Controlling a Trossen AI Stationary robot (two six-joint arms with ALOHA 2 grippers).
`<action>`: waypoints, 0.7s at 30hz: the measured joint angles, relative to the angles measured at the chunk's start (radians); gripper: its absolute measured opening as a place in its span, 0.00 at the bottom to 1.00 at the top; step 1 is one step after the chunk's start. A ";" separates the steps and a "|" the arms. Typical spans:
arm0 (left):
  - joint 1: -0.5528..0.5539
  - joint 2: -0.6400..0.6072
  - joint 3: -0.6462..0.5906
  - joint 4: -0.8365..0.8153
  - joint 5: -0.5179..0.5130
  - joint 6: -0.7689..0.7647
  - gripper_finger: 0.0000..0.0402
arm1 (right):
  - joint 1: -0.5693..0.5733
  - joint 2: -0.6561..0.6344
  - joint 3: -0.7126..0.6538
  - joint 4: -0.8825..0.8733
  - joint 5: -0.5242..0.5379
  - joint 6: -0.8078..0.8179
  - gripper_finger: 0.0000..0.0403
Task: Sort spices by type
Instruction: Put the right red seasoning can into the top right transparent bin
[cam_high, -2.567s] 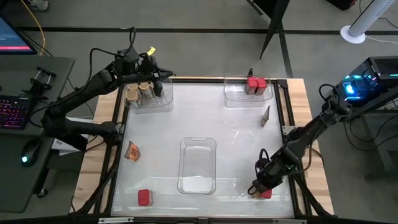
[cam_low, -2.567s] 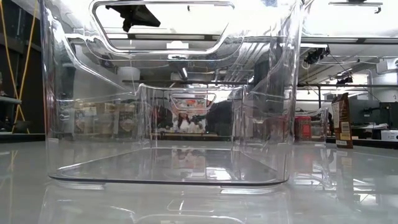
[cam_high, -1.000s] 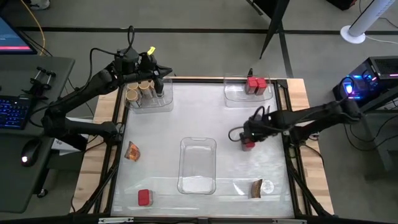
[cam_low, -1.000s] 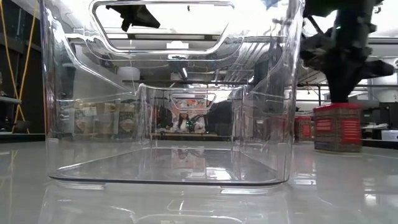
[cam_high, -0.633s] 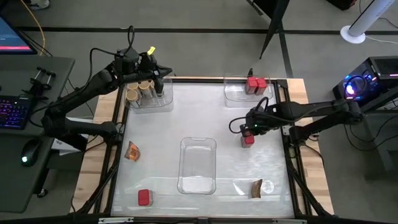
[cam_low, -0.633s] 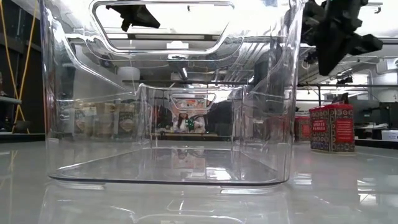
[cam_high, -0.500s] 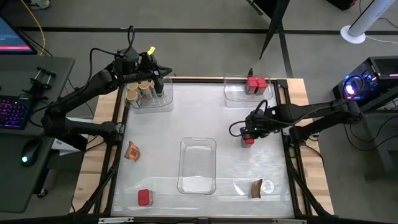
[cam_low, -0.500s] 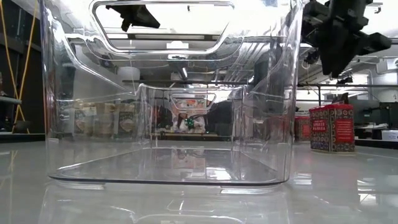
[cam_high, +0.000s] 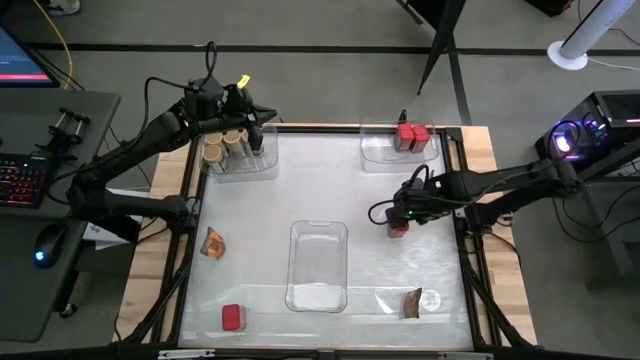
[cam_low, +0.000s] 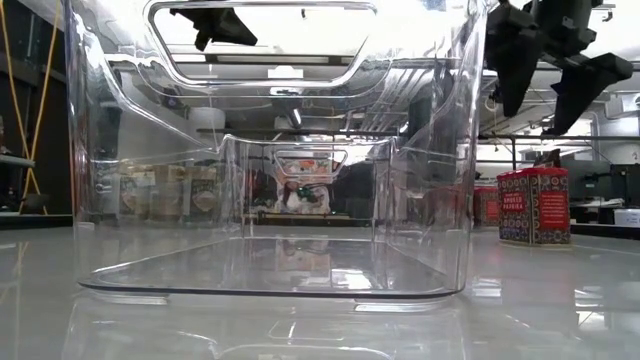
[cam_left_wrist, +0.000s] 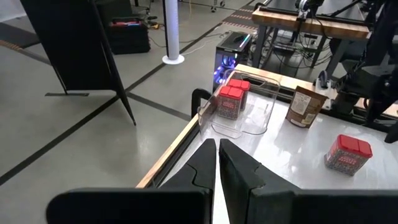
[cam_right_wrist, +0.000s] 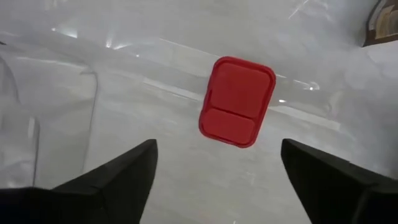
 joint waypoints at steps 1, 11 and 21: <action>0.000 0.000 0.000 0.000 0.000 0.000 0.02 | -0.002 0.008 0.000 -0.004 0.000 0.000 0.86; 0.000 0.000 0.000 -0.002 0.000 0.000 0.02 | -0.051 0.197 0.000 -0.005 -0.012 0.009 0.89; 0.000 0.000 0.000 -0.011 0.000 0.000 0.02 | -0.096 0.333 0.000 0.039 -0.056 0.024 0.89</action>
